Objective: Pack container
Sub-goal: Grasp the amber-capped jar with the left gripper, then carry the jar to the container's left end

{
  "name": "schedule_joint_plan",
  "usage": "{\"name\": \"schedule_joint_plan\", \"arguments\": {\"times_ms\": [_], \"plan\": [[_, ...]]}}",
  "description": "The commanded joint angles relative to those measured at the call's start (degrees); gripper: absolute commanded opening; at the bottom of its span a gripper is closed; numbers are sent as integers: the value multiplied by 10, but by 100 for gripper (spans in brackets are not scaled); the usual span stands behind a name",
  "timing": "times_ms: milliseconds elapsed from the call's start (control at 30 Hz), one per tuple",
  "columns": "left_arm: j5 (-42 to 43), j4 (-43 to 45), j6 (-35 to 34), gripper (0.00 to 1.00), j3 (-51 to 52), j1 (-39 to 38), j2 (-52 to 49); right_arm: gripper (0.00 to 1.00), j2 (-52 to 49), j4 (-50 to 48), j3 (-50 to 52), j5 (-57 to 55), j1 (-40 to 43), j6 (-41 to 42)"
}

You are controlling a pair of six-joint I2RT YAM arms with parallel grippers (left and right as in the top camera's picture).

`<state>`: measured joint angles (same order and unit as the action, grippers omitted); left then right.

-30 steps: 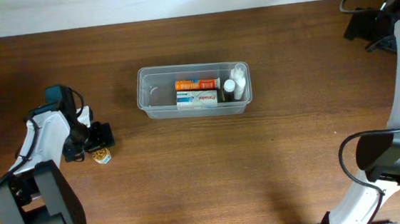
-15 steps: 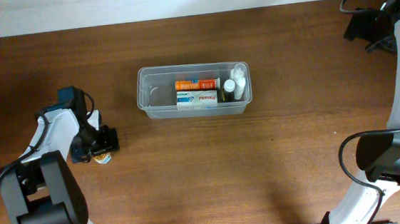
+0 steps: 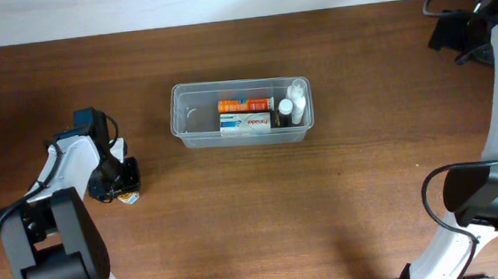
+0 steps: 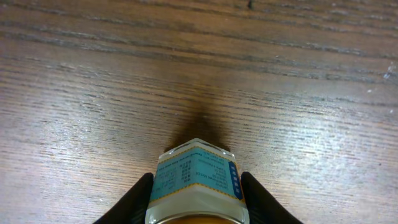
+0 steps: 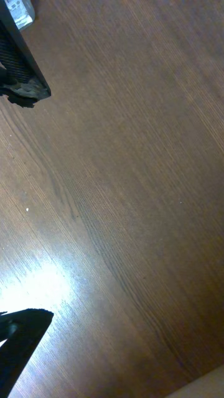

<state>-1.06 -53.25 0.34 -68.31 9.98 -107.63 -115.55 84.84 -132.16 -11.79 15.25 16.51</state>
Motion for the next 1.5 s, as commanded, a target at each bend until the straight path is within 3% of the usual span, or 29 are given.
{"name": "schedule_joint_plan", "arguments": {"times_ms": [0, 367, 633, 1033, 1467], "plan": [[-2, 1, 5, 26, 7, 0, -6, 98, 1, -2, -3, -9, 2, 5], [49, -6, 5, 24, -21, -1, -6, 98, 1, -2, -3, -9, 2, 5], [63, -74, 6, 24, -143, -27, -6, 98, 1, -2, -3, -9, 2, 5], [51, -100, 30, 23, -360, -142, -6, 98, 1, -2, -3, -9, 2, 5], [6, -61, 30, 24, -369, -257, -30, 98, 1, -2, -3, -9, 2, 5]]}}
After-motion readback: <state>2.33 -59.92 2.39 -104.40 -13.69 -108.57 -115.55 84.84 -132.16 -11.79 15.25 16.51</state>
